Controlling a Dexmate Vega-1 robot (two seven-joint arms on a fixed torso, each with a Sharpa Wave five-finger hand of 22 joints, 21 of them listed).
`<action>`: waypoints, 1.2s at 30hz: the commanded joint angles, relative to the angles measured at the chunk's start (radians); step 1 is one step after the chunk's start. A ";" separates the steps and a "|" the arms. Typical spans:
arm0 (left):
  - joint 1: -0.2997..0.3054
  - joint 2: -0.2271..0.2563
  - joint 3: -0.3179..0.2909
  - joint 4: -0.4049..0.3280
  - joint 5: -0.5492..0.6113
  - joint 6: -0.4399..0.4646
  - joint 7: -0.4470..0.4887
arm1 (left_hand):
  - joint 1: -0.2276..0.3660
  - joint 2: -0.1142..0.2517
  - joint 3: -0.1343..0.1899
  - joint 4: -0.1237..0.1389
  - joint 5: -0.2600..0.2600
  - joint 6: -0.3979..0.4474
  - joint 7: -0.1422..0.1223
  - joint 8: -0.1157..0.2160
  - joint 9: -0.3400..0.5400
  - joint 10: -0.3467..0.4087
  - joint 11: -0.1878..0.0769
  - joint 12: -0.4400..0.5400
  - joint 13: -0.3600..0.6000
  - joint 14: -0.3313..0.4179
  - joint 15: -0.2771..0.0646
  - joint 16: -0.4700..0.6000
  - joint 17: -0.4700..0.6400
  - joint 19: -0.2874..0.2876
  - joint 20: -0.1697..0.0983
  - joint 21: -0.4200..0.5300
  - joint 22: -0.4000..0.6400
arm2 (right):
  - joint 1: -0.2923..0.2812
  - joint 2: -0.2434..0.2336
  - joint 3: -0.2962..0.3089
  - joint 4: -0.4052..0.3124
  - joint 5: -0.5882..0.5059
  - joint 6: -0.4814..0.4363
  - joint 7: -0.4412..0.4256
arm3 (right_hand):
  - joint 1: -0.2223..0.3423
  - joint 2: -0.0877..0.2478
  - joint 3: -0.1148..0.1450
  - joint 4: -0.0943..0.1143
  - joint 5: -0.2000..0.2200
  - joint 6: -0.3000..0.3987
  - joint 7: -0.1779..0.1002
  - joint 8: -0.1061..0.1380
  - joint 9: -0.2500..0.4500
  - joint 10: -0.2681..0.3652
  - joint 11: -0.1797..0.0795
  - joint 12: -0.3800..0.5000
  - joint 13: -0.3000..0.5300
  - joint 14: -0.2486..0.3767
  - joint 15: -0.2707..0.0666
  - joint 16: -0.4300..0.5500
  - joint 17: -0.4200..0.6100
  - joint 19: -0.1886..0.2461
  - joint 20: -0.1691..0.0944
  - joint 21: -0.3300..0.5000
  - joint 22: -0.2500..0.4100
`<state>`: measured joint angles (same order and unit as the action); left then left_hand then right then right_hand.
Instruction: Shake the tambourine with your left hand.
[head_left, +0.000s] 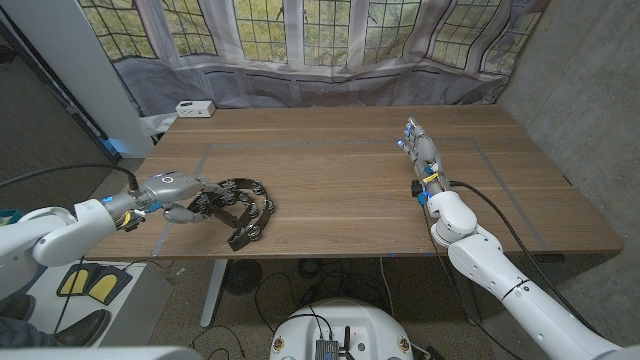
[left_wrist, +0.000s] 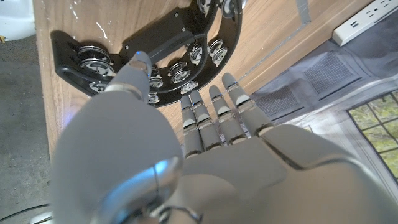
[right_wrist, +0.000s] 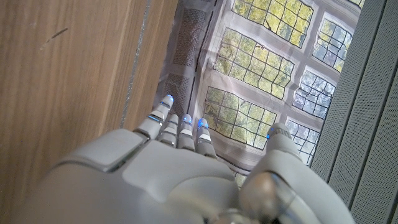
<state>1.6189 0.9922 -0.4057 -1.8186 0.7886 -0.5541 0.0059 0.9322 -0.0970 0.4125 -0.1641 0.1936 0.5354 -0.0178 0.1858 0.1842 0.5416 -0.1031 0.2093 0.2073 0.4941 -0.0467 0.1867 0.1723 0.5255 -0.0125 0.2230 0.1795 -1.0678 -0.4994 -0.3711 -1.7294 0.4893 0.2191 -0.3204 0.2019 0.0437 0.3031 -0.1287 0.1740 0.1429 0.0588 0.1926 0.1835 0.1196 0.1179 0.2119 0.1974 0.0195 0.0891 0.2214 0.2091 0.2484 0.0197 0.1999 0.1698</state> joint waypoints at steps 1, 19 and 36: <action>-0.061 0.050 0.083 0.053 -0.074 -0.040 -0.040 | 0.028 0.008 -0.012 0.003 -0.004 0.037 0.003 0.019 0.003 0.030 0.005 0.018 0.005 0.043 -0.054 0.018 0.003 0.037 -0.010 0.016 0.002 | -0.002 -0.002 0.001 0.004 0.000 0.002 0.001 | 0.007 0.007 -0.001 -0.007 0.003 0.001 0.001 0.003 0.004 0.008 0.001 -0.001 0.006 0.004 0.002 -0.005 0.002 0.008 0.001 -0.001 0.004; -0.080 0.099 0.127 0.060 -0.022 -0.028 0.022 | 0.113 0.017 -0.018 -0.009 0.001 -0.005 0.004 0.003 0.004 0.001 0.001 0.005 0.007 0.024 -0.050 0.005 0.003 0.027 -0.007 0.004 0.003 | -0.013 0.003 0.002 -0.002 -0.002 0.002 -0.012 | 0.009 0.008 -0.002 -0.008 0.002 0.000 0.002 0.002 0.004 0.009 0.000 -0.001 0.006 0.004 0.003 -0.005 0.003 0.009 0.000 -0.002 0.004; -0.139 0.177 0.241 0.118 -0.036 -0.025 0.088 | 0.137 0.026 -0.043 0.005 -0.002 0.042 -0.009 0.022 0.005 0.043 -0.009 0.023 0.011 0.062 -0.065 0.018 0.006 0.054 -0.015 0.010 0.004 | -0.001 0.012 -0.009 0.002 -0.001 -0.017 -0.016 | 0.009 0.009 -0.003 -0.008 0.002 0.000 0.002 0.002 0.004 0.009 0.001 -0.002 0.006 0.003 0.003 -0.006 0.003 0.010 0.001 -0.002 0.004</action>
<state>1.5196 1.1206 -0.2352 -1.7385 0.7698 -0.5786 0.0522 1.0543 -0.0722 0.3725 -0.1599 0.1885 0.5611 -0.0286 0.2012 0.1839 0.5704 -0.1178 0.2227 0.2165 0.5404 -0.0495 0.2000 0.1749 0.5666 -0.0285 0.2284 0.1792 -1.0782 -0.4929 -0.3727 -1.7307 0.4900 0.2164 -0.3339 0.2072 0.0490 0.2982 -0.1335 0.1740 0.1428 0.0589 0.1926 0.1835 0.1196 0.1178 0.2119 0.1975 0.0194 0.0891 0.2214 0.2092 0.2484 0.0197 0.2000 0.1698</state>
